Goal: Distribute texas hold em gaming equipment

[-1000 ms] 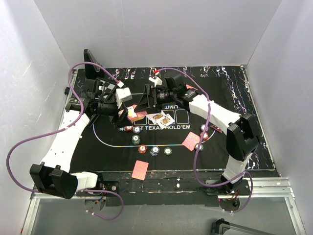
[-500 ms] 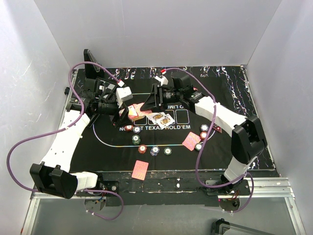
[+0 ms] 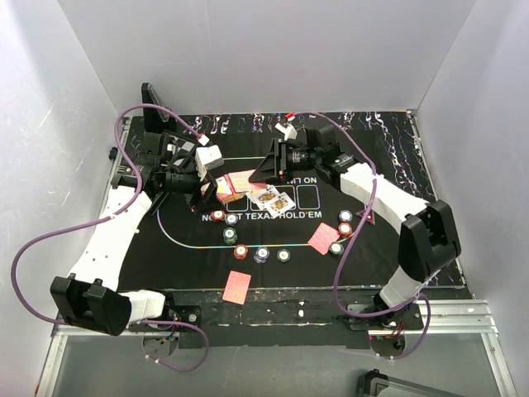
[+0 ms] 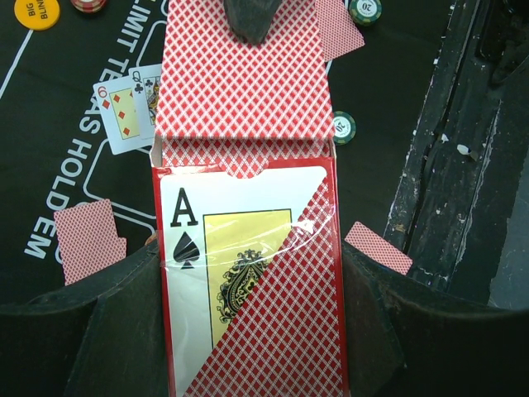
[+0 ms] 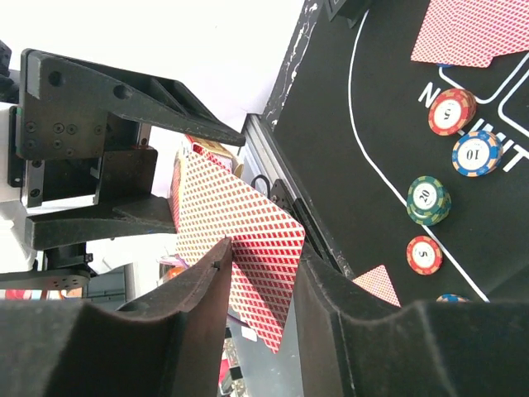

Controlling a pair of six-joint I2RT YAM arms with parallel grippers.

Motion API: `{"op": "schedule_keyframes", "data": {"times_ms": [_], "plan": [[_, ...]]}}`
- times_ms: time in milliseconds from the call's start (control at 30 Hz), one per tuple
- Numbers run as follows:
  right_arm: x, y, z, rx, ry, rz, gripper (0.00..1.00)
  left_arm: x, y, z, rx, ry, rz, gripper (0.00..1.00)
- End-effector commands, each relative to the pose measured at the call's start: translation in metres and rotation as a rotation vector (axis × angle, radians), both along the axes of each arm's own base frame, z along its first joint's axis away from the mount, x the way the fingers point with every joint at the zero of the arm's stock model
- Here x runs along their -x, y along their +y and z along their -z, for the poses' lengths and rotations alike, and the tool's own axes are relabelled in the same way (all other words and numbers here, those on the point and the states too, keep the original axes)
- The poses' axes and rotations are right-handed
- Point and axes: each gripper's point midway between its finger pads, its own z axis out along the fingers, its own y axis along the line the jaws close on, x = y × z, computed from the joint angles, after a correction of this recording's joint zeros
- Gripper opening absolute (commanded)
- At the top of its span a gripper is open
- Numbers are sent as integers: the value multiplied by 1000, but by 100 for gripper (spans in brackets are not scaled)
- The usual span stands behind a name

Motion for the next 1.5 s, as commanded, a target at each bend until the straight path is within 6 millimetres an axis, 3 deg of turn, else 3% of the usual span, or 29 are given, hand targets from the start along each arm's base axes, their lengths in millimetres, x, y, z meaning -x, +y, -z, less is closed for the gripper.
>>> {"op": "schedule_keyframes", "data": {"times_ms": [0, 400, 633, 767, 867, 933, 1067, 1200, 1300, 1467], "plan": [[3, -12, -25, -42, -66, 10, 40, -1, -6, -29, 54, -102, 27, 0], [-12, -41, -39, -52, -89, 78, 5, -1, -5, -26, 48, -94, 21, 0], [-15, -54, -59, -109, -115, 81, 2, -1, -5, -26, 46, -93, 19, 0], [-28, -74, -55, -104, -116, 150, 1, -1, -3, -26, 38, -96, 12, 0], [-43, -84, -32, -47, -105, 203, 1, 0, -3, -27, 36, -99, 12, 0], [-51, -85, -2, 25, -66, 220, 1, 0, -3, -28, 39, -101, 14, 0], [-68, -89, 76, 181, 36, 267, 1, 0, -4, -28, 41, -96, 15, 0], [-76, -97, 136, 341, 68, 293, 1, 0, -3, -30, 37, -100, 9, 0], [-73, -91, 164, 405, 100, 273, 1, -1, -3, -28, 34, -98, 9, 0], [-69, -73, 189, 460, 107, 232, 1, -2, -3, -30, 36, -96, 11, 0]]}}
